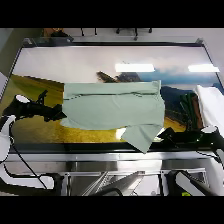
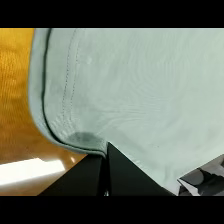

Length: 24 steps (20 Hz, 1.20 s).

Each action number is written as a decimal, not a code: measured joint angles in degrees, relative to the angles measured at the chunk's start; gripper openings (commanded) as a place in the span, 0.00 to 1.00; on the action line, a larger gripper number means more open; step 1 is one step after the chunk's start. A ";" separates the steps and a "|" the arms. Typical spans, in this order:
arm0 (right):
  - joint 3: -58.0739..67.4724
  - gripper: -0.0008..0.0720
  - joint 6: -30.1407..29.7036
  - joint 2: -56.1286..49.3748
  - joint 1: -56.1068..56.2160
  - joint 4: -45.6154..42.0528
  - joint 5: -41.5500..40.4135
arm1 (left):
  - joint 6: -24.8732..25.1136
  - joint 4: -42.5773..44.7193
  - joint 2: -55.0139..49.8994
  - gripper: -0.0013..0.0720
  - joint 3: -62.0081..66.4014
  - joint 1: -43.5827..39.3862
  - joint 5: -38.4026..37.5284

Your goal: Fold the shirts.

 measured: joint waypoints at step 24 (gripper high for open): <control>7.56 0.03 14.01 26.51 9.20 -19.78 19.54 | -4.85 12.35 13.29 0.03 -16.59 11.30 -14.71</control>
